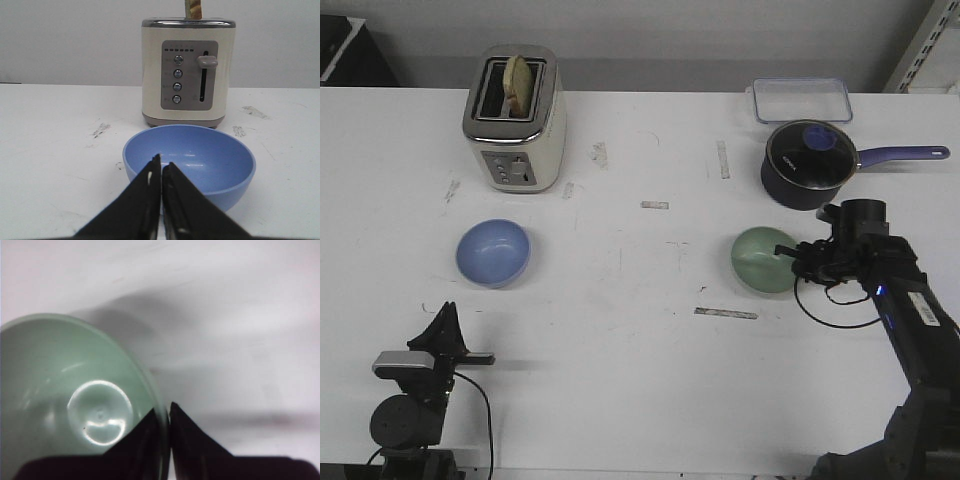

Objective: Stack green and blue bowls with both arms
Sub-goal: 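Slide the green bowl with the right gripper toward the table center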

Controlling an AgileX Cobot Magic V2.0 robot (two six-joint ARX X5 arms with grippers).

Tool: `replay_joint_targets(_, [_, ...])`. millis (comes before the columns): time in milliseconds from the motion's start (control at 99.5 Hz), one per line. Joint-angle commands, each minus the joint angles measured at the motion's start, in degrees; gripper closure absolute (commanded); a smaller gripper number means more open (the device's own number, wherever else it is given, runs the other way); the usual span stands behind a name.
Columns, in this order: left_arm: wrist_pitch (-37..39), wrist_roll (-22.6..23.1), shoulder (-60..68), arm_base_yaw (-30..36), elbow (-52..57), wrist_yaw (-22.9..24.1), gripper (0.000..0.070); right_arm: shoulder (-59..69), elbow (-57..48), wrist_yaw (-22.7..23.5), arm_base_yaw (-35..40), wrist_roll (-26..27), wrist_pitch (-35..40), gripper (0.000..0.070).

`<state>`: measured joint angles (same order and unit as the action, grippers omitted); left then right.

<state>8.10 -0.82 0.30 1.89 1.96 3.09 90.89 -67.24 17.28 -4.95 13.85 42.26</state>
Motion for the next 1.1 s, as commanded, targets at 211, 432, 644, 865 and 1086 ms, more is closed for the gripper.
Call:
replay_joint_targets(211, [0.6, -0.3, -0.1, -0.1, -1.2, -0.1, 0.0698, 0.0, -1.0, 0.5, 13.1, 9.6, -8.3, 0.069])
replay_joint_targets(432, [0.6, -0.3, -0.1, -0.1, -1.2, -0.1, 0.0697, 0.6, -1.0, -7.0, 24.7, 15.9, -15.9, 0.069])
replay_joint_targets(644, [0.6, -0.3, -0.1, -0.1, -1.2, -0.1, 0.0698, 2.5, -1.0, -8.9, 30.2, 17.9, -18.2, 0.069])
replay_joint_targets(865, [0.6, -0.3, -0.1, -0.1, -1.2, -0.1, 0.0698, 5.4, -1.0, -10.0, 31.7, 18.1, -18.0, 0.0689])
replay_joint_targets(1086, [0.6, -0.3, -0.1, -0.1, -1.2, -0.1, 0.0697, 6.9, -1.0, -9.8, 32.1, 18.3, -17.8, 0.0685])
